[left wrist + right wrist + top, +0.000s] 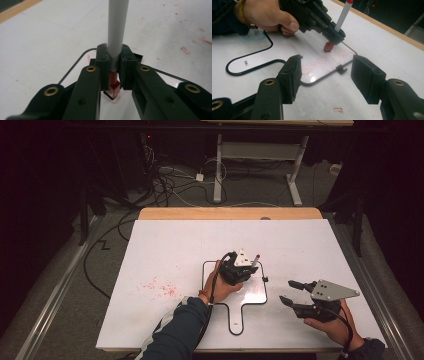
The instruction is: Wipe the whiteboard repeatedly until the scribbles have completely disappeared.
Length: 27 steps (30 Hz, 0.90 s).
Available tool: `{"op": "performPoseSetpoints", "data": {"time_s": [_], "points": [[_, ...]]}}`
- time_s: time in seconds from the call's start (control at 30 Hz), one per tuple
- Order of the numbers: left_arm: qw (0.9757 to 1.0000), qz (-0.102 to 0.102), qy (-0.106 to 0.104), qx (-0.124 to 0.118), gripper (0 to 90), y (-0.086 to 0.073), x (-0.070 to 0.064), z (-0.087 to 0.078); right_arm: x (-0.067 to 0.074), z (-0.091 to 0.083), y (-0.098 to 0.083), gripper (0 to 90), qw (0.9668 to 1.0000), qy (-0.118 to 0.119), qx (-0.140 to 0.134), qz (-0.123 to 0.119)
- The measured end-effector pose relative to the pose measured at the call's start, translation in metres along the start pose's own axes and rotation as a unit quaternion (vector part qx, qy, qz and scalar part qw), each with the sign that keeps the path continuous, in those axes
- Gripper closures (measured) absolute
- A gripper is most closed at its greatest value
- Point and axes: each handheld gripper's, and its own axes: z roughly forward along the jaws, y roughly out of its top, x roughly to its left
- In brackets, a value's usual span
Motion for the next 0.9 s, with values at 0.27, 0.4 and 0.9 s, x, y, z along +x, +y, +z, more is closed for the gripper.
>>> {"op": "performPoseSetpoints", "data": {"time_s": [0.27, 0.4, 0.9], "points": [[0.9992, 0.026, -0.026, 0.017, 78.6, -0.008, -0.019, 0.001, 0.0, 0.001, 0.0, 42.5, 1.0, 0.004, 0.002, 0.001], [0.9995, 0.026, -0.011, 0.014, 78.6, -0.005, -0.008, -0.004, 0.0, 0.0, 0.0, 42.5, 1.0, 0.003, 0.0, -0.003], [0.9992, -0.008, -0.035, 0.018, 78.6, -0.009, -0.028, 0.004, -0.002, 0.001, 0.002, 42.5, 1.0, -0.001, 0.0, -0.004]]}}
